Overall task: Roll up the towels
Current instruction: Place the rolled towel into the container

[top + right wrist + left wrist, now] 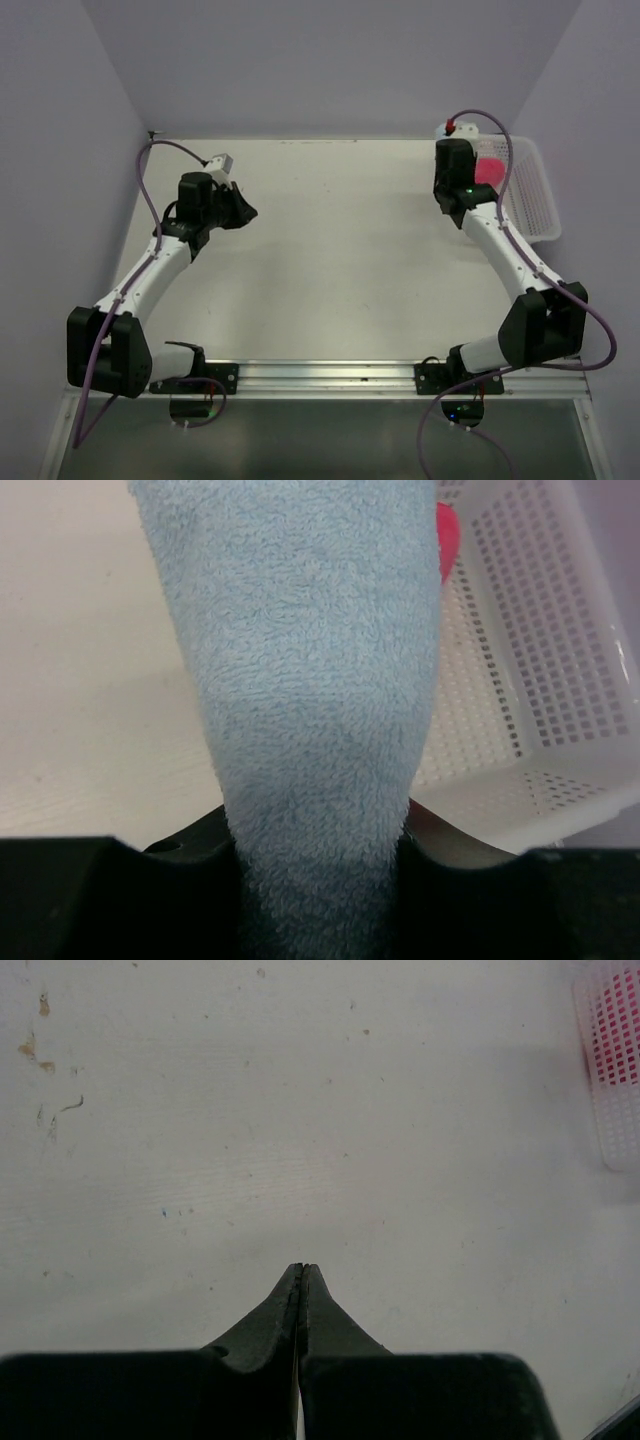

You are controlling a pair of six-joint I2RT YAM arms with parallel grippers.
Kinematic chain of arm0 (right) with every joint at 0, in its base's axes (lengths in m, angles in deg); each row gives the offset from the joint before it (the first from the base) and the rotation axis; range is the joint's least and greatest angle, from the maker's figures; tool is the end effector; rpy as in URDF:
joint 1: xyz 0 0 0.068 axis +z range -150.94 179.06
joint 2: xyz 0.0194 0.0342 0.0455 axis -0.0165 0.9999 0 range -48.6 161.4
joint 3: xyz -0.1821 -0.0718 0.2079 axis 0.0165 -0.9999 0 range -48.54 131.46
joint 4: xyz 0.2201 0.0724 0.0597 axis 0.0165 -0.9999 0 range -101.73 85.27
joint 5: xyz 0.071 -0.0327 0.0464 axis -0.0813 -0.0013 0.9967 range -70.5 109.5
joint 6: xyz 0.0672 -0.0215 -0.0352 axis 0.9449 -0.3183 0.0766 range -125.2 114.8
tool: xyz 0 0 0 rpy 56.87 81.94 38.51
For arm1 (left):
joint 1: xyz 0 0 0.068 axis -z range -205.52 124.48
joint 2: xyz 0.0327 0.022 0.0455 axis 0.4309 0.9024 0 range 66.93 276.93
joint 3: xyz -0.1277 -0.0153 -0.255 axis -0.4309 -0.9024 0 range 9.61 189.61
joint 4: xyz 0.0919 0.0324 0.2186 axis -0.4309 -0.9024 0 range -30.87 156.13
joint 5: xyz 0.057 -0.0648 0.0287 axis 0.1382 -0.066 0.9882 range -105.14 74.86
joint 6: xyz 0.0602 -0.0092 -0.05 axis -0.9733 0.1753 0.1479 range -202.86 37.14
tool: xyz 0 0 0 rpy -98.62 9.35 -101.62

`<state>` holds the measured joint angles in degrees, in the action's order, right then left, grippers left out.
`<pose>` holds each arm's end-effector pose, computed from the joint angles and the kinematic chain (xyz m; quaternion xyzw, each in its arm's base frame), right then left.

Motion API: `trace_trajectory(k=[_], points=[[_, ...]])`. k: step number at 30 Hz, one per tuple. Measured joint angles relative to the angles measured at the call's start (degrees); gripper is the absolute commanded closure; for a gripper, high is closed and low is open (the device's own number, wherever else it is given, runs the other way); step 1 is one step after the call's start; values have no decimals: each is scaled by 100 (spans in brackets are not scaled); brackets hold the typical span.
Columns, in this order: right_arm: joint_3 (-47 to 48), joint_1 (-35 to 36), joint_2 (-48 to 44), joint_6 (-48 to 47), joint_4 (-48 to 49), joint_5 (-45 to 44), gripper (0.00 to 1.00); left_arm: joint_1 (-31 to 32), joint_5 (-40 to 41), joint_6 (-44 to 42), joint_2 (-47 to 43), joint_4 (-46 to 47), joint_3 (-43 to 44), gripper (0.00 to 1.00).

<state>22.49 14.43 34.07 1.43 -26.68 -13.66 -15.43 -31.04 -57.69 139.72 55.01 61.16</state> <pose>0.3204 0.0497 0.3302 0.0701 0.8525 -0.1604 0.4926 0.2758 -0.0679 0.2796 -0.0478 0.8690 -0.2601 0.4183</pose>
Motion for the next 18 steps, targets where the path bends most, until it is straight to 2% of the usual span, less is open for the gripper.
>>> trace_trajectory(k=[9, 18], points=[[-310, -1971, -284, 208, 584, 861, 100, 0, -190, -140, 39, 81, -90, 100], [-984, -2682, 31, 579, 1515, 1773, 100, 0, -243, -227, 118, 103, -90, 100]])
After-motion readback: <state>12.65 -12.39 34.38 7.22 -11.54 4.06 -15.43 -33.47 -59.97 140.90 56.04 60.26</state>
